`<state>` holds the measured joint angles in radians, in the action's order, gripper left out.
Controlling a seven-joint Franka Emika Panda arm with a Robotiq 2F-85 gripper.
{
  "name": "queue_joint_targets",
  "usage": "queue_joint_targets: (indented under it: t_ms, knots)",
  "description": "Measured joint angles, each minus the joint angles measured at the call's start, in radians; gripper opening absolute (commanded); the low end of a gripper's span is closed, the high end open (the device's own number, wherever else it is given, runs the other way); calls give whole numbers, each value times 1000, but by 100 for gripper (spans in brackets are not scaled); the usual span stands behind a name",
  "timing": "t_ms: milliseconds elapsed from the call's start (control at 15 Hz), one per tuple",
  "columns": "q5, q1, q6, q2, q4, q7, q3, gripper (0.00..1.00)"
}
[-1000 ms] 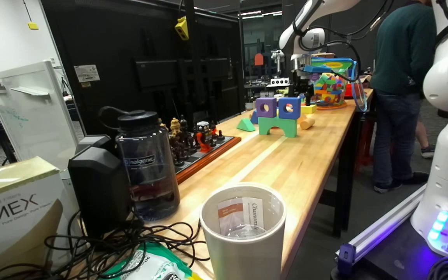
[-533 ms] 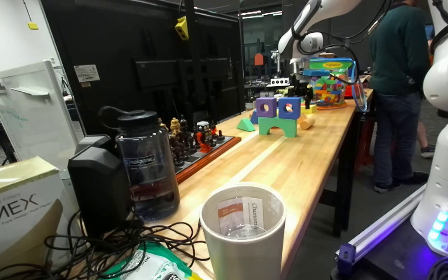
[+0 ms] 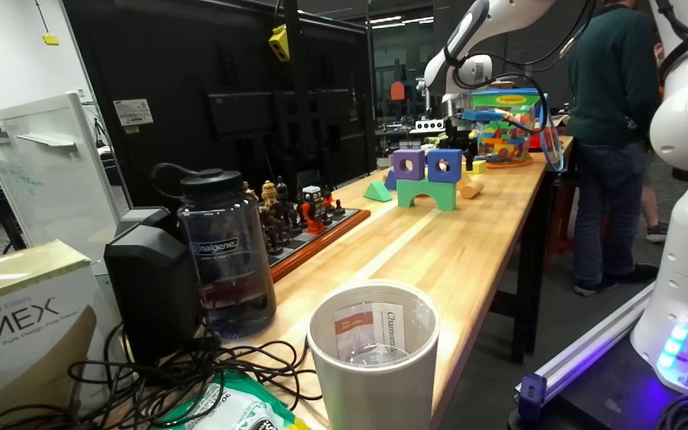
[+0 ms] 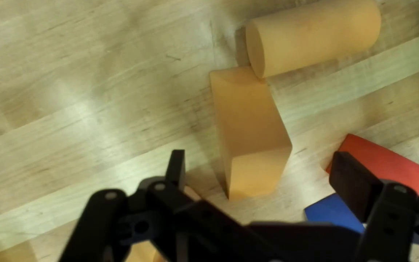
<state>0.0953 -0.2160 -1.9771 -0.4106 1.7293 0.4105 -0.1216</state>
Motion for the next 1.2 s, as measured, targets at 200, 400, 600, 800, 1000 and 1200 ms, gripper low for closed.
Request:
queue_joint_targets:
  t_ms: [200,400,600,800,1000,1200]
  knots:
    - [0,-1,0,-26,-20,0,1,100]
    - [0,-6,0,-43,-32,0,1,100]
    - [1,-17,0,-49,-35,0,1,100]
    - [3,-24,0,-52,-35,0,1,68]
    - [4,-26,0,-56,-37,0,1,45]
    - [4,-26,0,-59,-39,0,2,22]
